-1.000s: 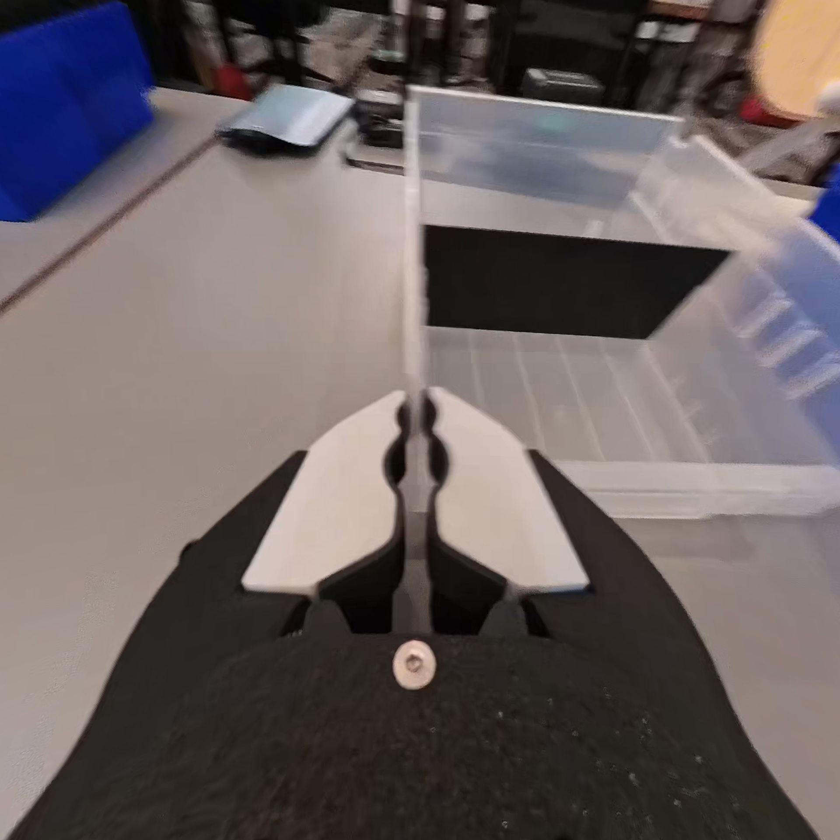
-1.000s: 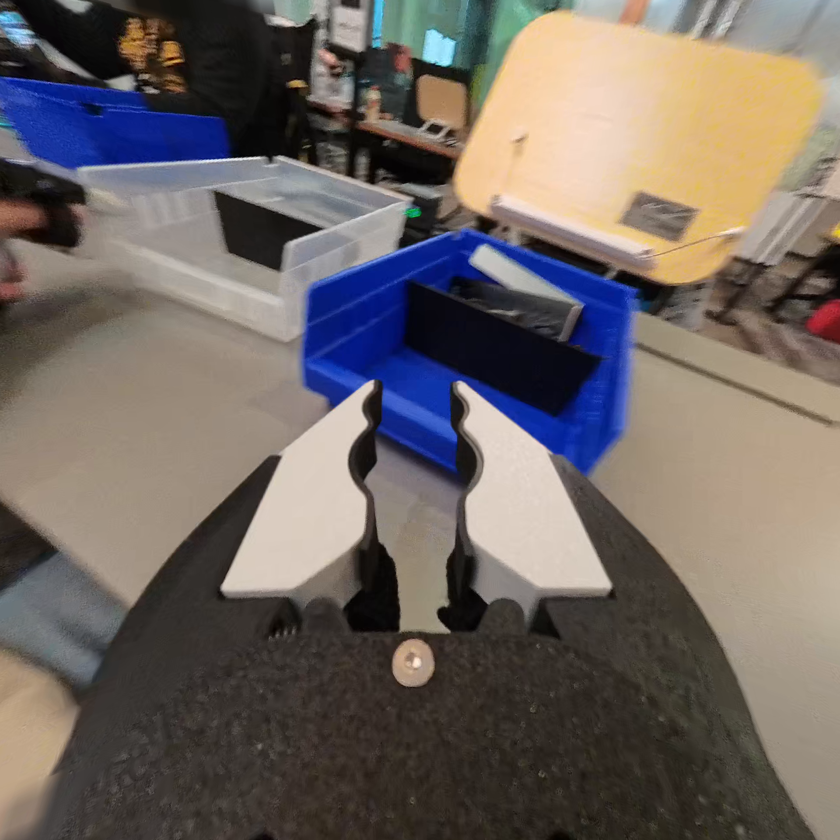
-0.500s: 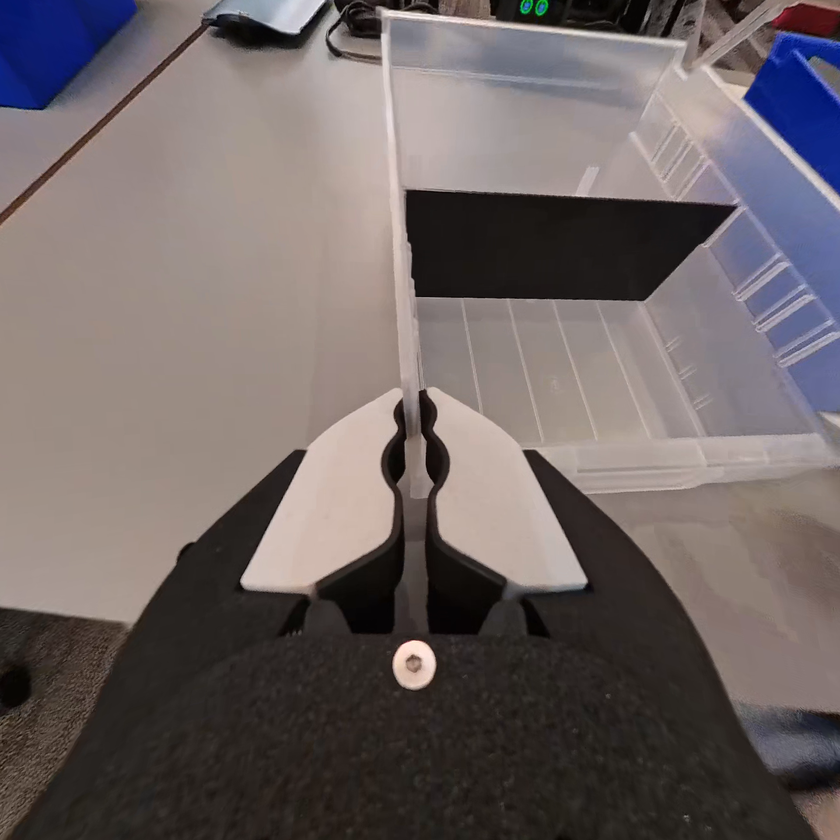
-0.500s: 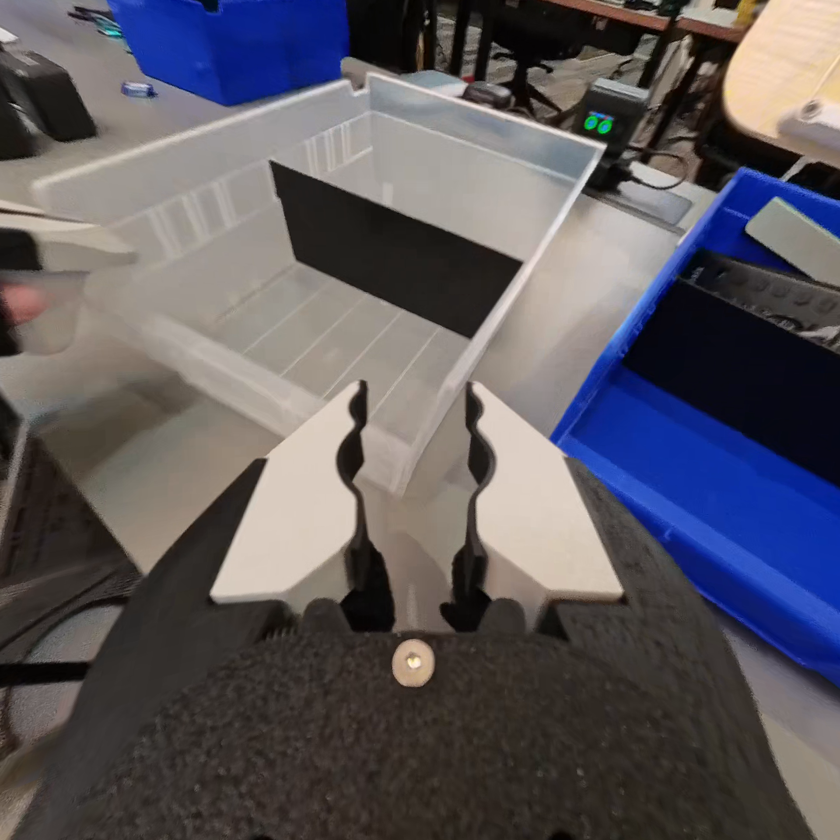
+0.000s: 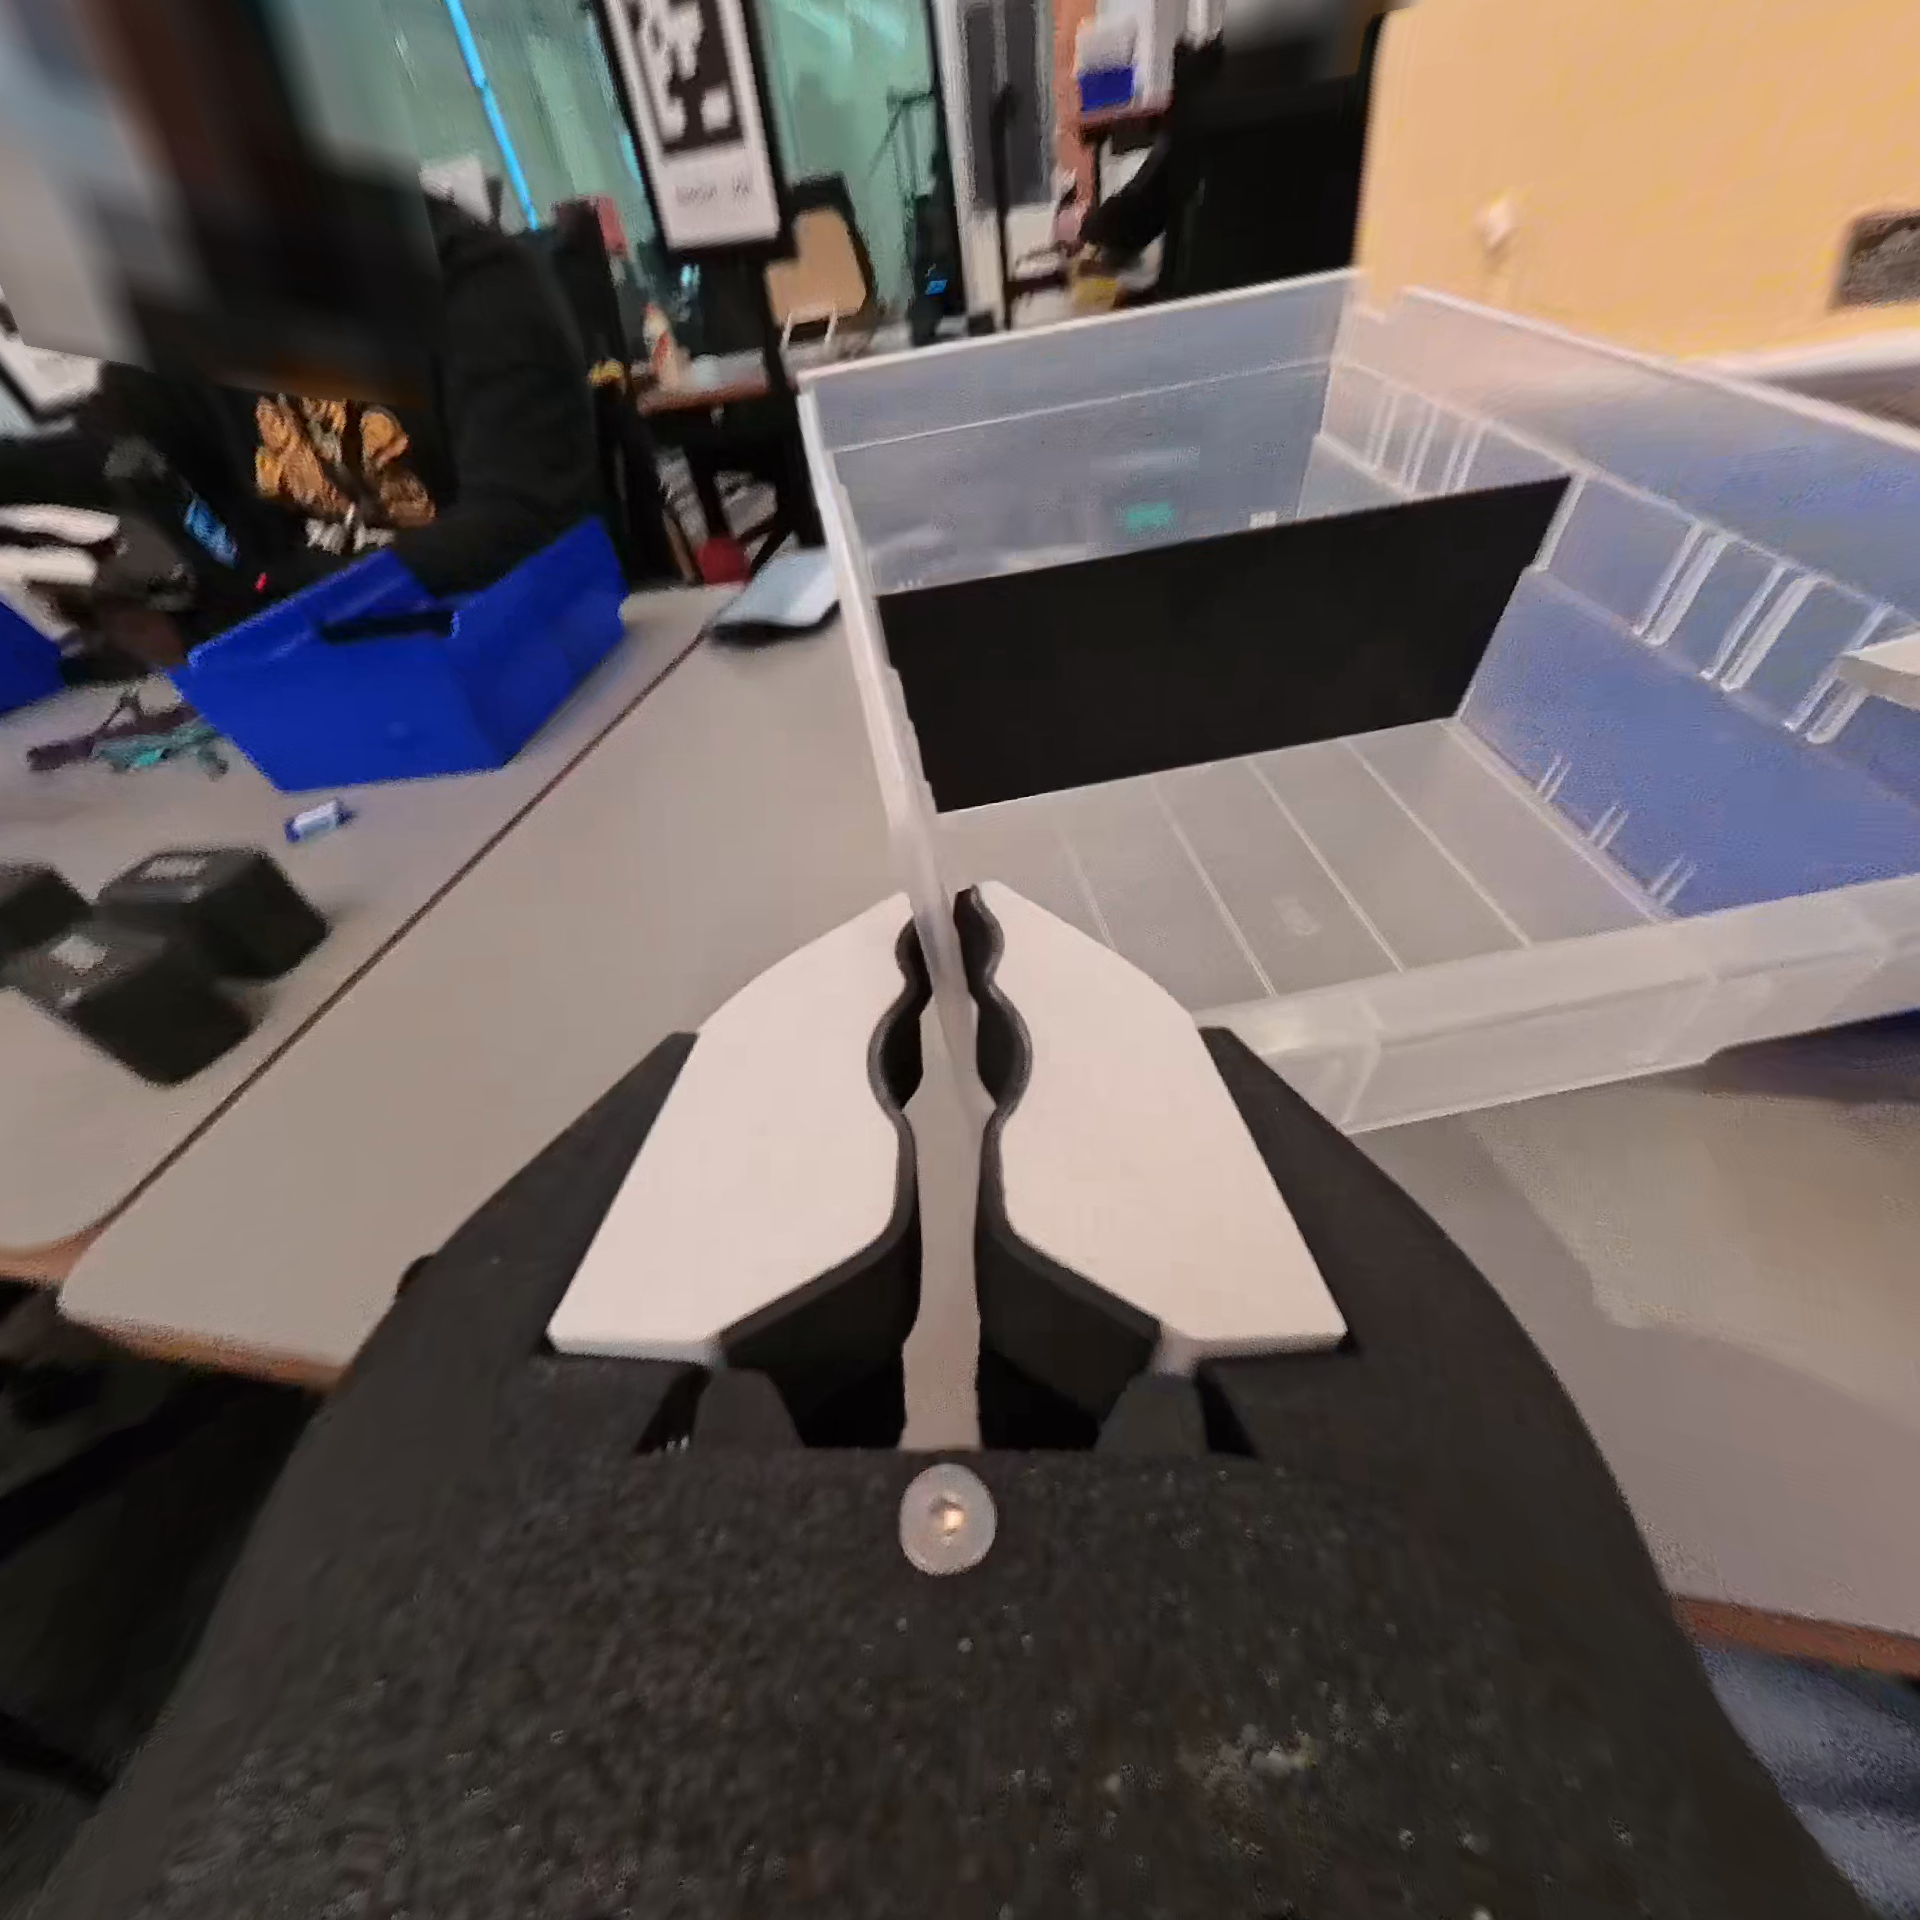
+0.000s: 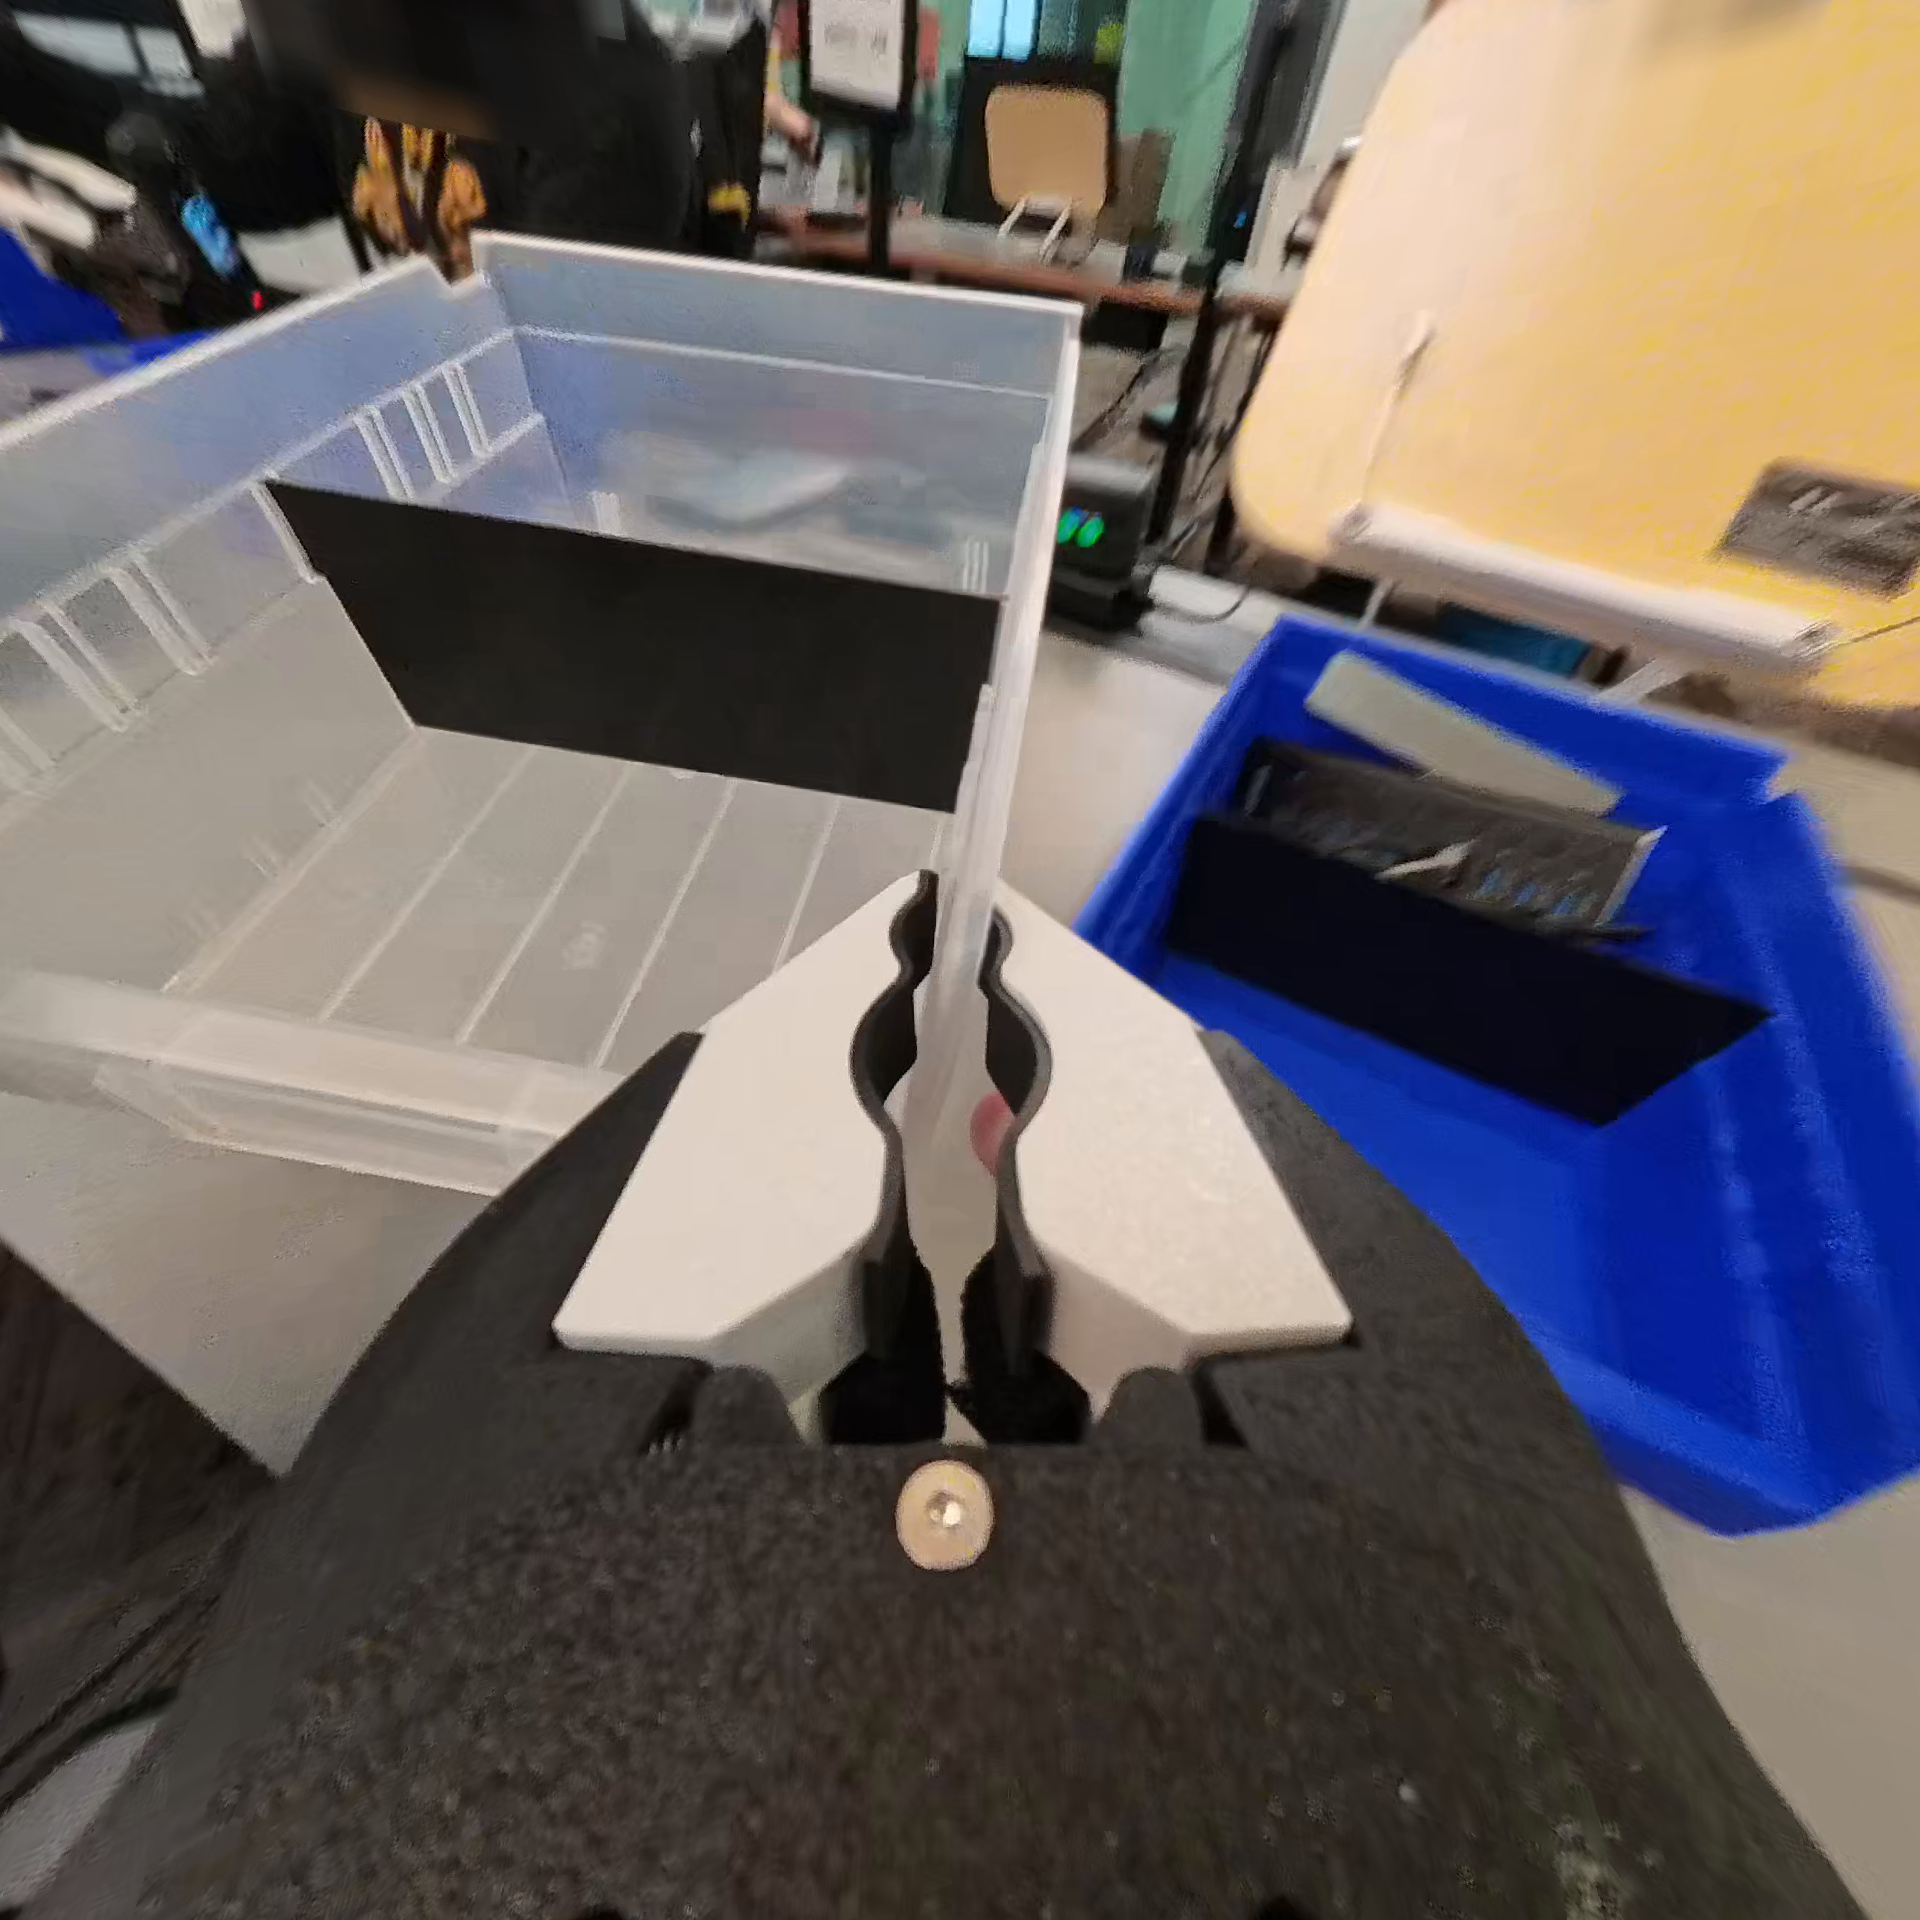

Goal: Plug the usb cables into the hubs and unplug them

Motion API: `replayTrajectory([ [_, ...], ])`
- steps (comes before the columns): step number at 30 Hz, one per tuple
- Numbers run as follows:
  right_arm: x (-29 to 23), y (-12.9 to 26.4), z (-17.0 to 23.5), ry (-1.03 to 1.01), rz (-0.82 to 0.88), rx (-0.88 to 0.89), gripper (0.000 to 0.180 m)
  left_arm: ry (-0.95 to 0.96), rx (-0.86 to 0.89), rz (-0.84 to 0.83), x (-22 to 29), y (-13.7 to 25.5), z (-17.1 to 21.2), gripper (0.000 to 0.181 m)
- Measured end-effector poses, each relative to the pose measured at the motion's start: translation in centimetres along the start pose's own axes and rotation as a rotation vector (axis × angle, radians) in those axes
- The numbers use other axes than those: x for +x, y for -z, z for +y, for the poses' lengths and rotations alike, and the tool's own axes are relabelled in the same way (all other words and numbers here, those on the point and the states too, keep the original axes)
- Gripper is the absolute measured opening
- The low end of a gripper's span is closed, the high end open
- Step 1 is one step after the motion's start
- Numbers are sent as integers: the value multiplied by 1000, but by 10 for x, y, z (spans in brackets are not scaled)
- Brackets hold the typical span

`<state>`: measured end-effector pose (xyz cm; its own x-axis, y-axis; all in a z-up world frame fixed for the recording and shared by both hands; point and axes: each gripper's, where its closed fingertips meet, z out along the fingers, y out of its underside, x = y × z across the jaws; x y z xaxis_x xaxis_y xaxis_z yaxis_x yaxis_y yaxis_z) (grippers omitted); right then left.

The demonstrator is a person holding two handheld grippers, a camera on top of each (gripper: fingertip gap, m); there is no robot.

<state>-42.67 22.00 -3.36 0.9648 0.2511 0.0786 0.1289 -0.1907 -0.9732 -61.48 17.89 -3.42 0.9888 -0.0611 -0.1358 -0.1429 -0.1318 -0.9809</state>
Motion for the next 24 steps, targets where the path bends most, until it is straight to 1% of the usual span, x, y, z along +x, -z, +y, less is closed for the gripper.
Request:
replayTrajectory([
  [3, 48, 25, -39, -9, 55, 81, 4, -4, 100, 84, 40, -3, -47, 5],
  [6, 113, 54, -70, -2, 149, 148, 4, -35, 164, 199, 100, -11, -93, 6],
  [9, 195, 89, -84, -67, 252, 203, 4, -100, 190, 323, 181, -26, -126, 7],
  [11, 257, 110, -79, -85, 357, 208, 4, -162, 135, 401, 245, -40, -133, 8],
  [14, 344, 133, -49, -121, 473, 137, 3, -174, 101, 499, 341, -58, -133, 8],
  [16, 395, 142, -14, -159, 523, 53, 4, -183, 95, 520, 399, -63, -127, 7],
  [18, 437, 146, 29, -196, 532, -19, 4, -190, 61, 536, 447, -64, -109, 7],
  [21, 472, 151, 92, -317, 490, -94, 3, -245, 1, 562, 495, -60, -69, 7],
  [24, 487, 145, 130, -326, 455, -150, 4, -245, -52, 575, 516, -60, -32, 8],
])
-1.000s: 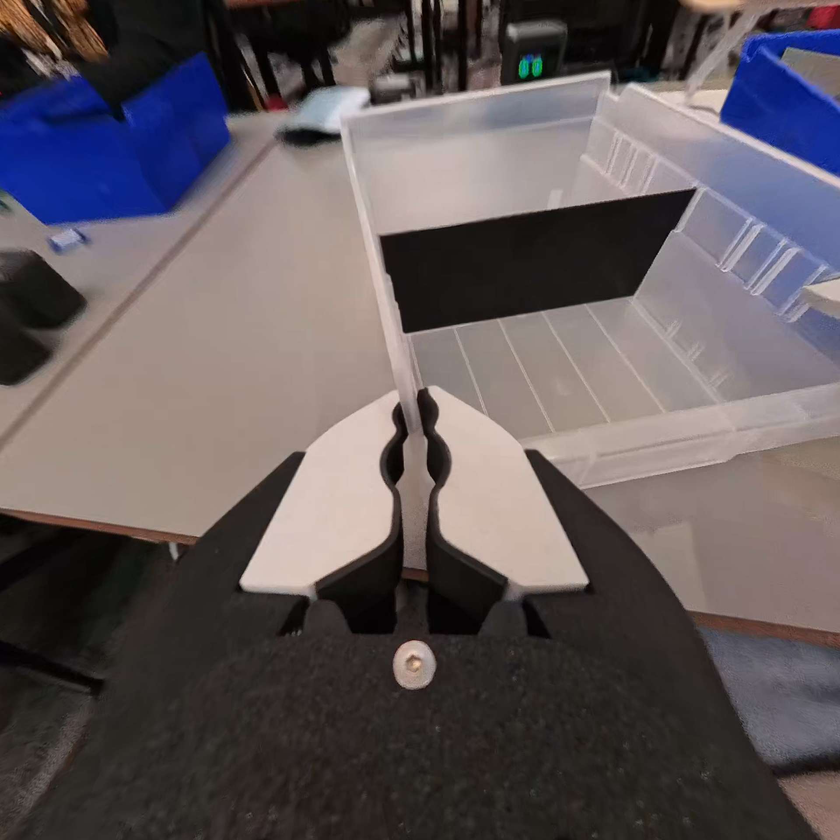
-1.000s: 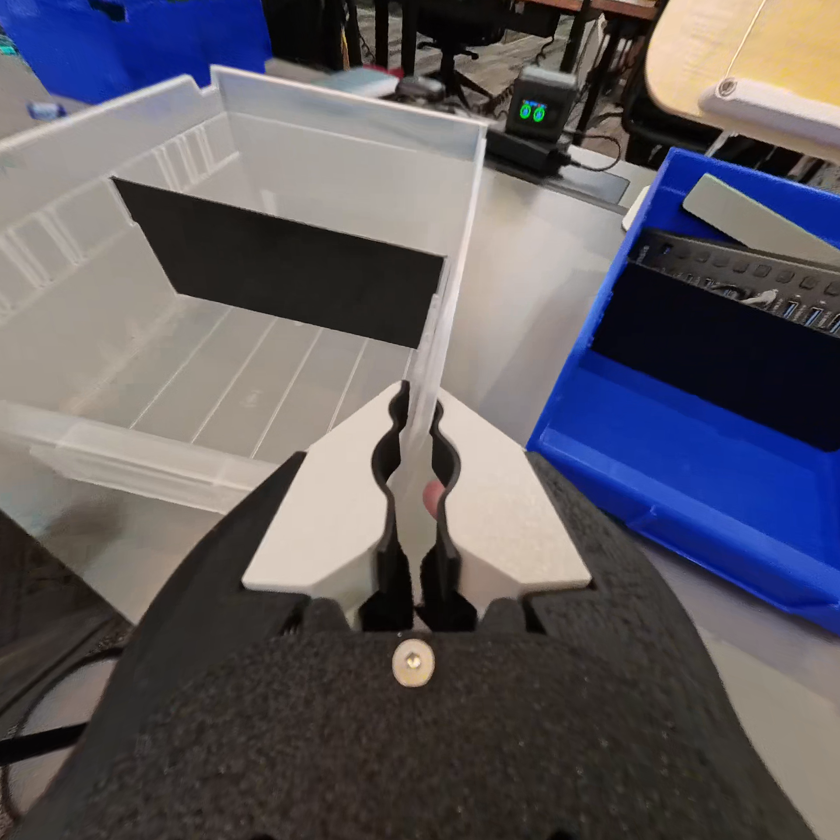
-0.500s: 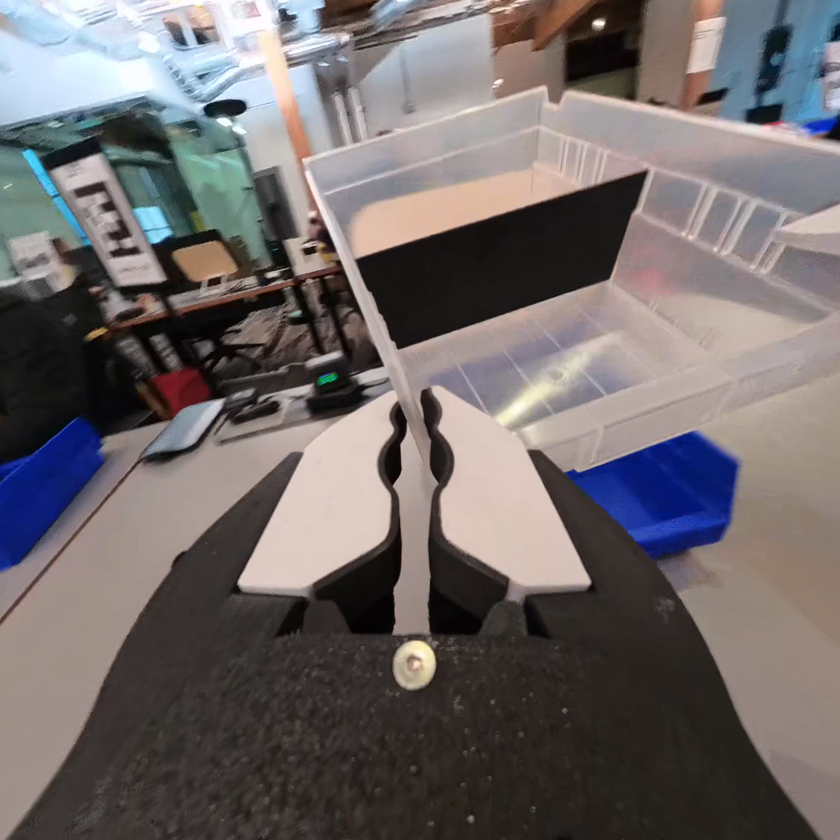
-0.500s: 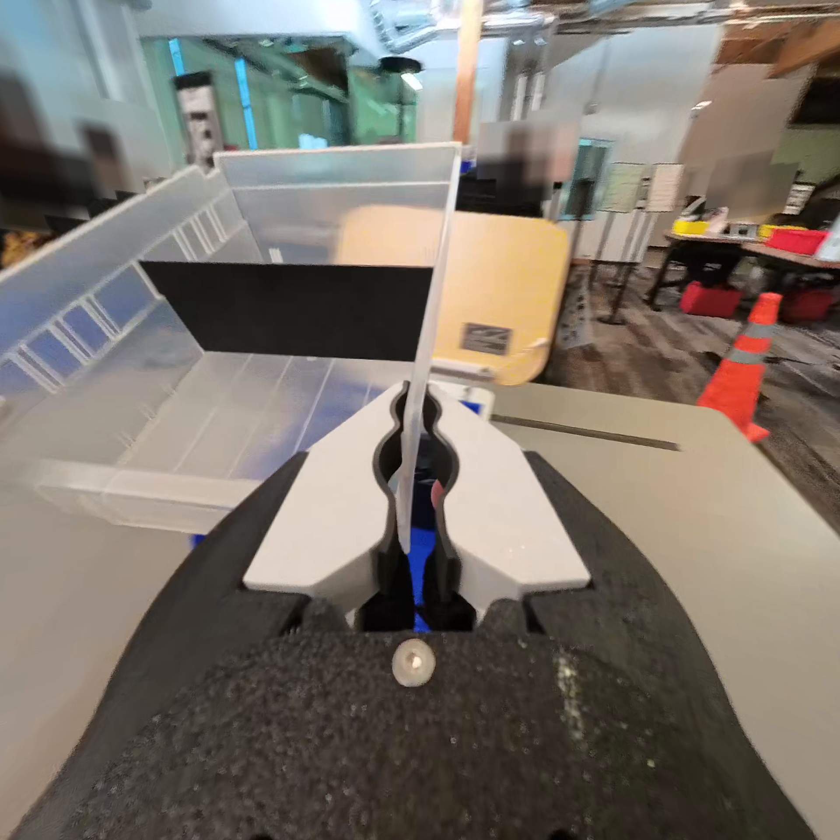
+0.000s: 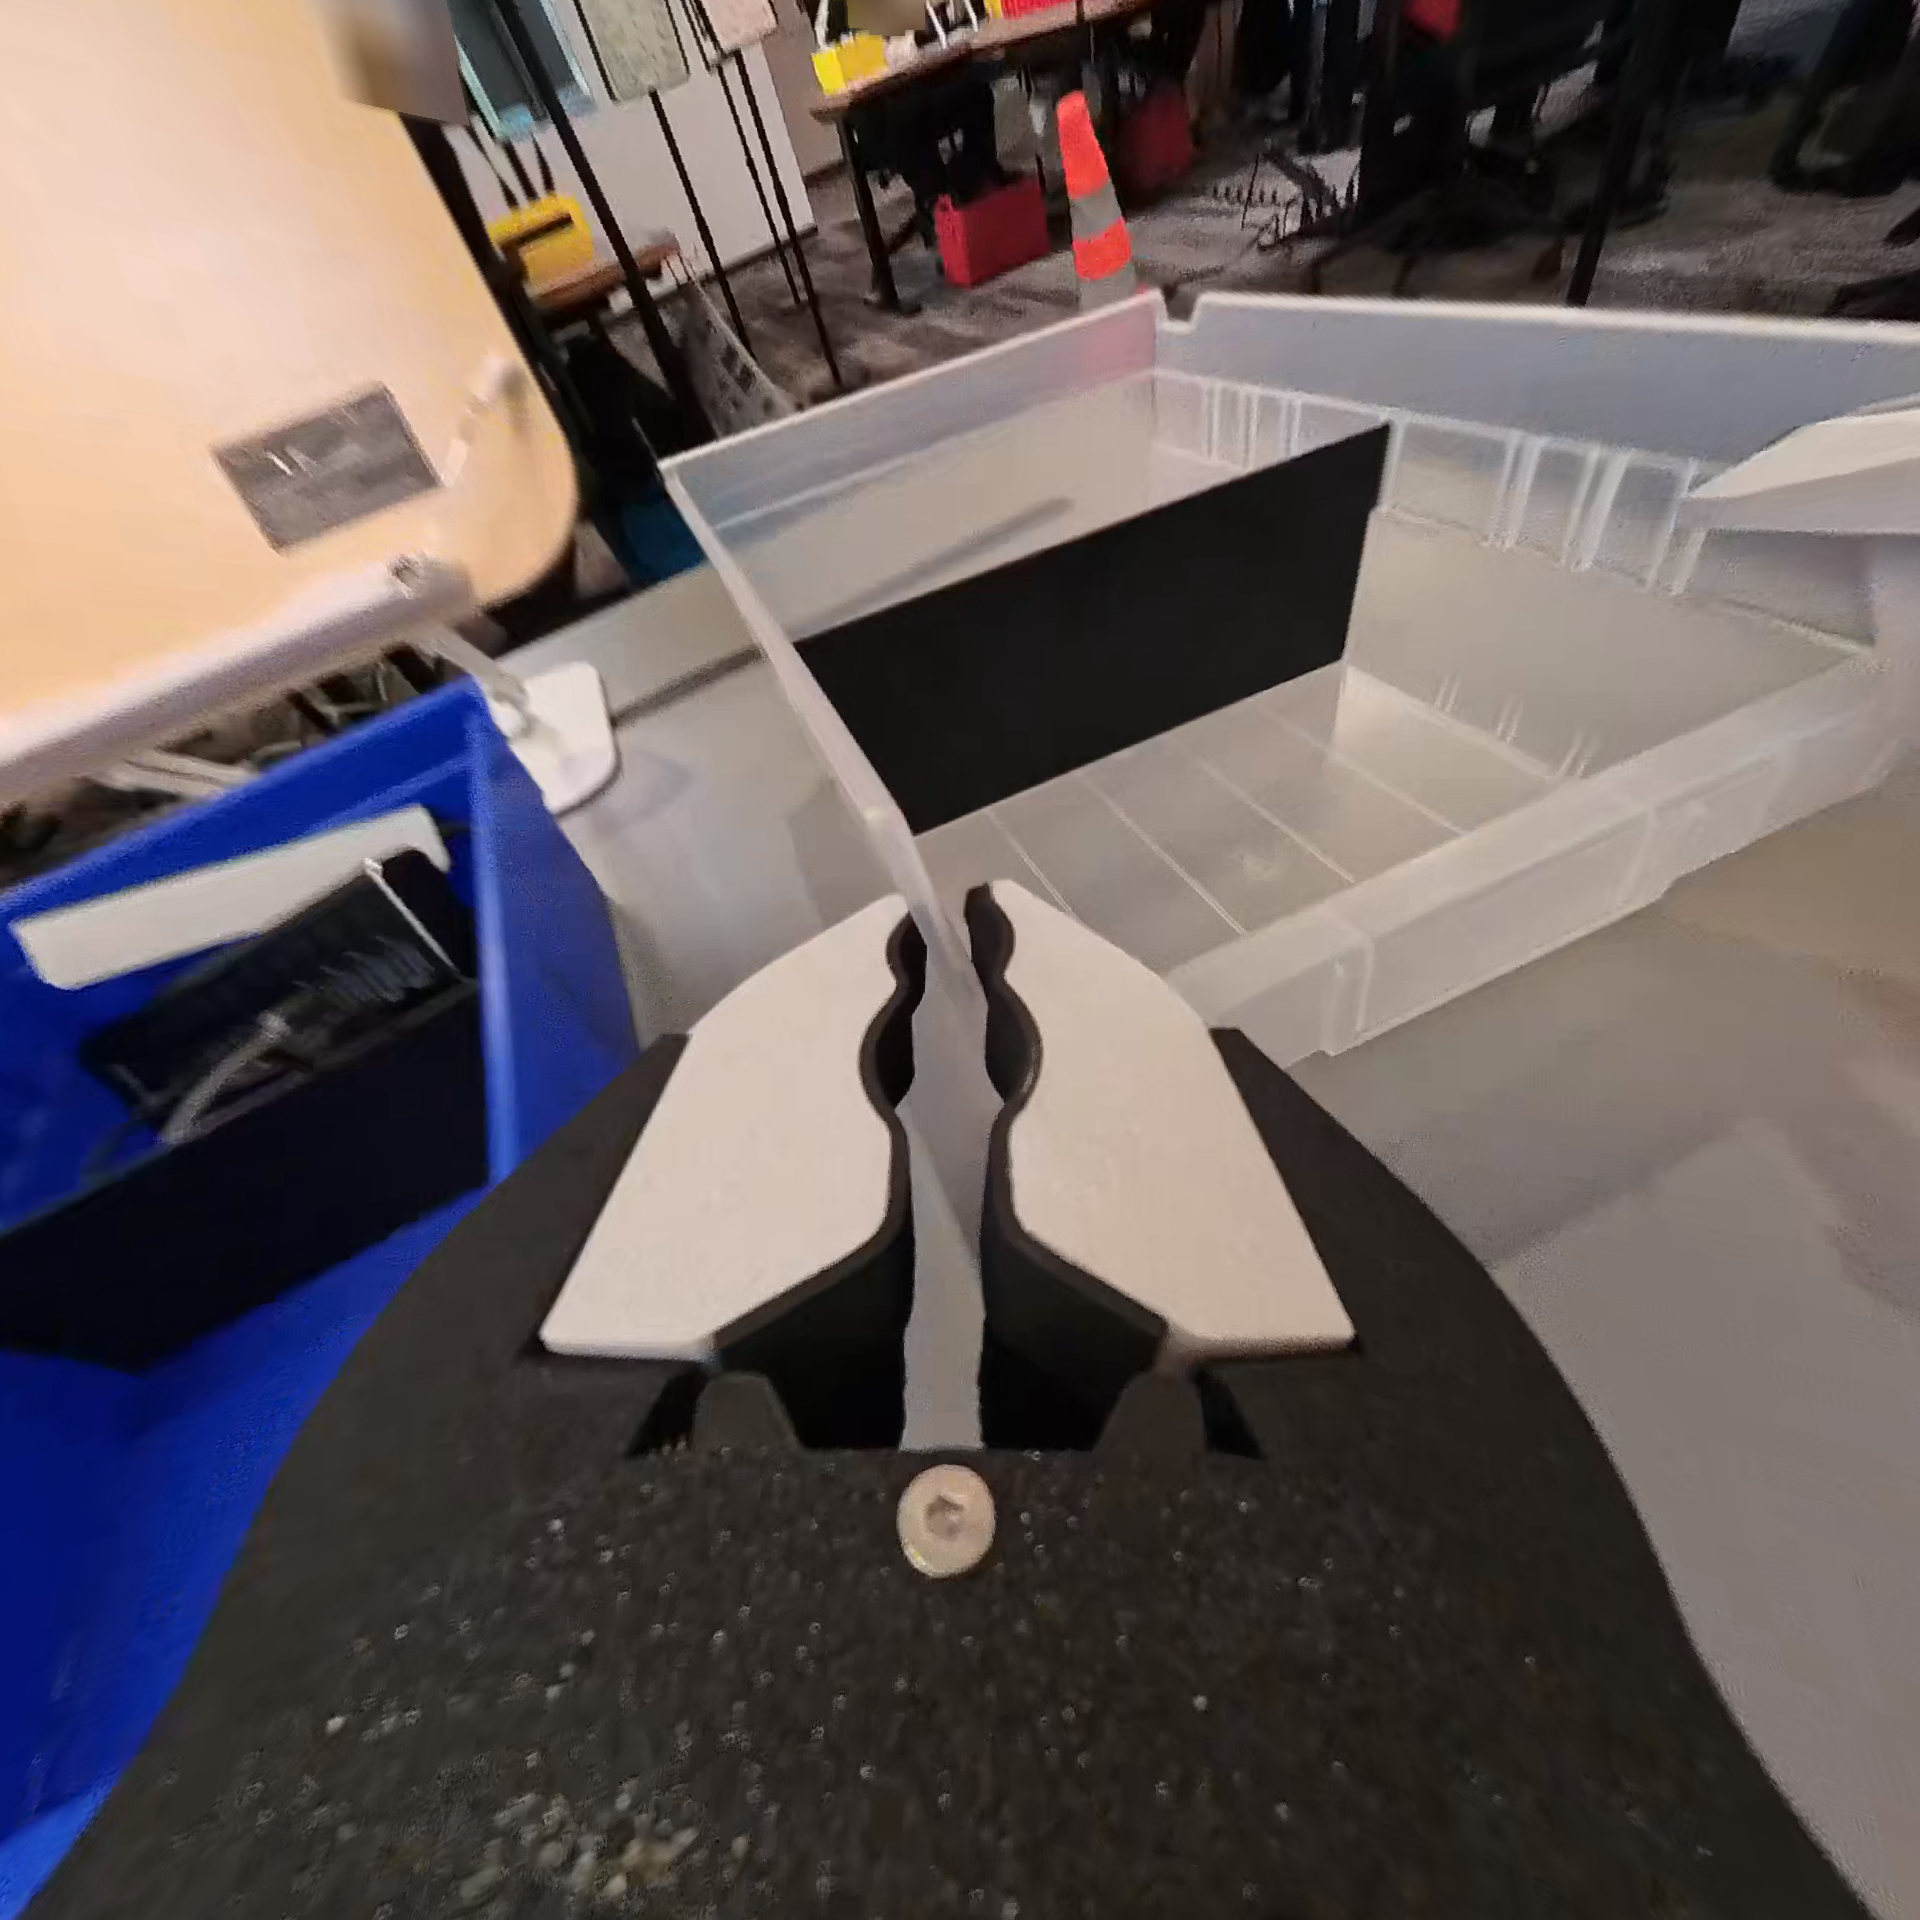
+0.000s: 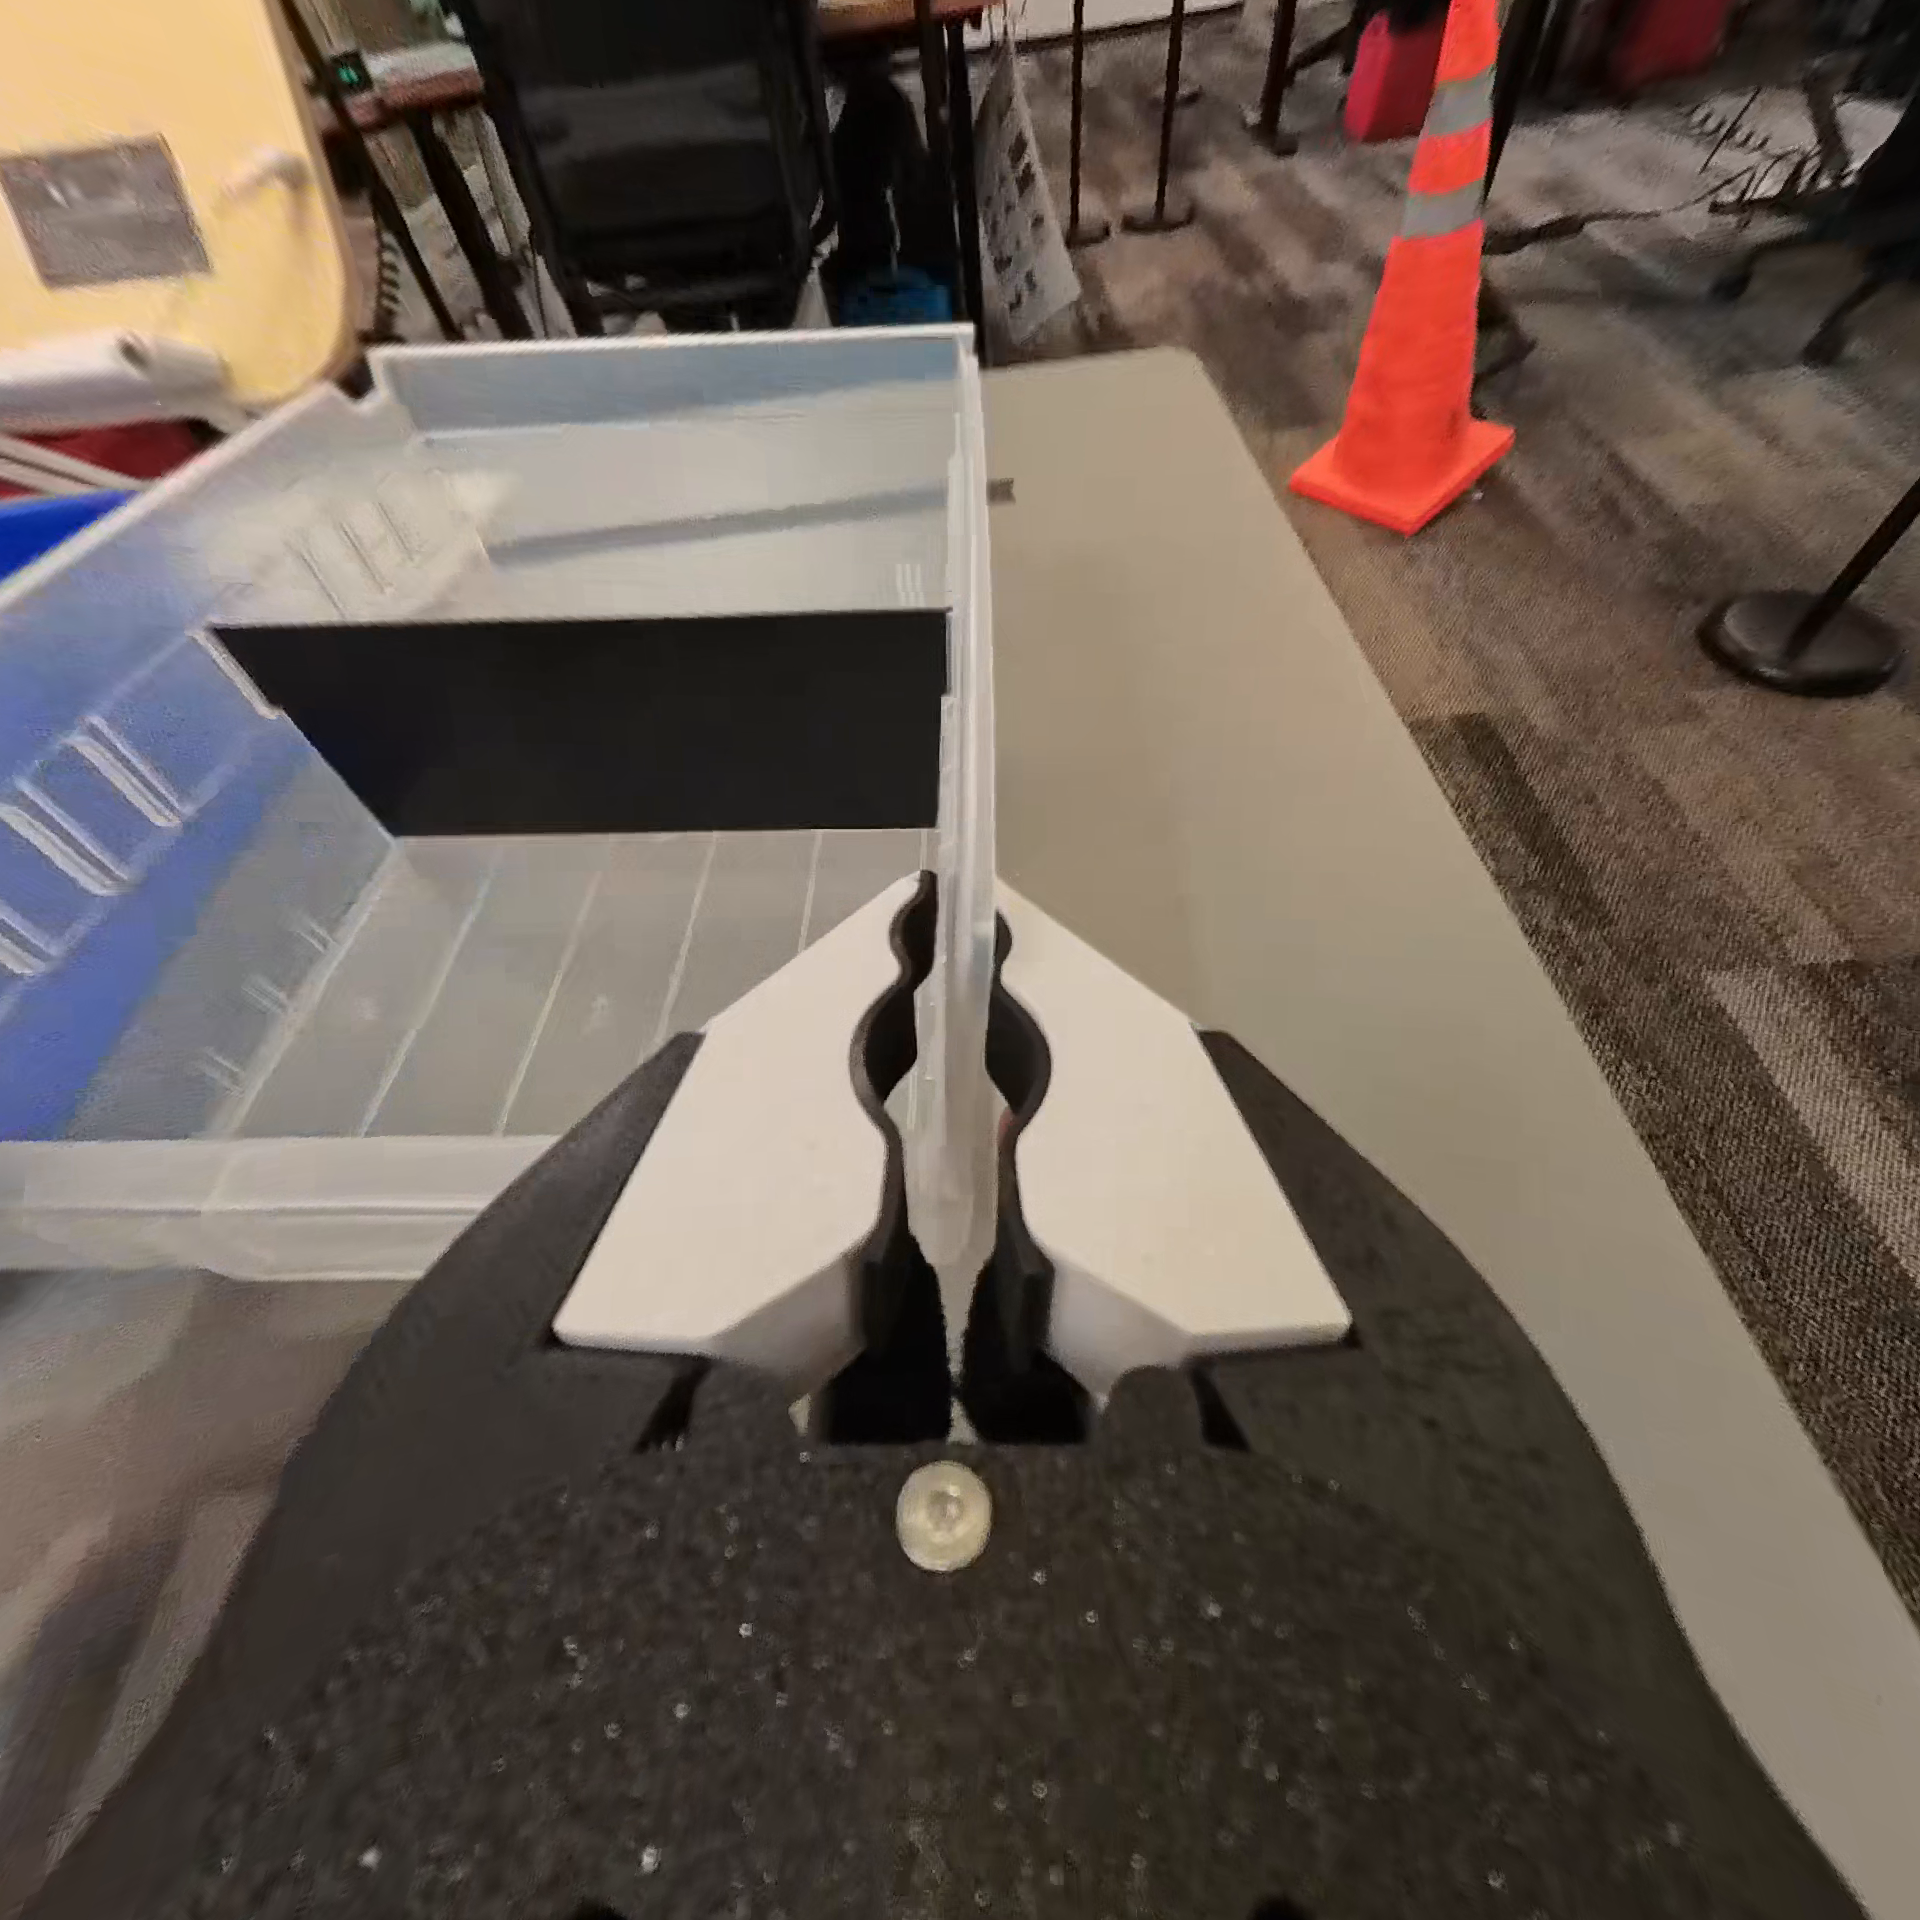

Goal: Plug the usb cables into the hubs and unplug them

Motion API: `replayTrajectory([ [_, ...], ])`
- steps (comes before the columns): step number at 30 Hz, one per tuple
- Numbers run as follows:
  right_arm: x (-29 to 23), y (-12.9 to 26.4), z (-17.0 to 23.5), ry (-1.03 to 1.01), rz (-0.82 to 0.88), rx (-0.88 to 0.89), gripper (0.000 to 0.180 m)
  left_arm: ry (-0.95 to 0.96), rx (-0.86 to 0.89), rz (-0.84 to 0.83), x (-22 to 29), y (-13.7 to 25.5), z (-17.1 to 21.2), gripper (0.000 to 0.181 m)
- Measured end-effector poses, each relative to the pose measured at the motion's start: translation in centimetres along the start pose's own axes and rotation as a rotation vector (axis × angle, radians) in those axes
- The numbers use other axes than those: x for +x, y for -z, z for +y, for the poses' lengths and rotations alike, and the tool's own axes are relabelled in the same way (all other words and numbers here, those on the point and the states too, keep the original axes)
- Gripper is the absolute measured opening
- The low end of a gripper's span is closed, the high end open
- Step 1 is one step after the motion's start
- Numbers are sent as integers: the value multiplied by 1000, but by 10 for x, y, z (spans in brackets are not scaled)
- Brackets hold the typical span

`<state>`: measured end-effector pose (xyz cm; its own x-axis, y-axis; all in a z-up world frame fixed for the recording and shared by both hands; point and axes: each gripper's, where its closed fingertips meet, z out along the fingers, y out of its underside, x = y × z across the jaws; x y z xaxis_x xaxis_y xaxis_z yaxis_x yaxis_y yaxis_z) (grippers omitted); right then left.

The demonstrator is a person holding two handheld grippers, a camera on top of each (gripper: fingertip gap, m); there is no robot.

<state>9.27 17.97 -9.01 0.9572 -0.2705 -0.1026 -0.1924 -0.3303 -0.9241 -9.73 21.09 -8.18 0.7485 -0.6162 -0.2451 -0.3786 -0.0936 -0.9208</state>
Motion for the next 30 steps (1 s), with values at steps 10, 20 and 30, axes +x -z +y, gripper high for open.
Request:
replayTrajectory([
  [10, 25, -28, 27, -21, 84, -109, 9, 66, -78, 74, 29, -31, 35, 19],
  [20, 41, -15, 23, -35, 185, -59, 31, 214, 57, 257, -36, 58, -10, 31],
  [30, -187, 43, -49, 160, -276, 146, 37, 213, -40, -263, -275, 114, 108, 58],
])
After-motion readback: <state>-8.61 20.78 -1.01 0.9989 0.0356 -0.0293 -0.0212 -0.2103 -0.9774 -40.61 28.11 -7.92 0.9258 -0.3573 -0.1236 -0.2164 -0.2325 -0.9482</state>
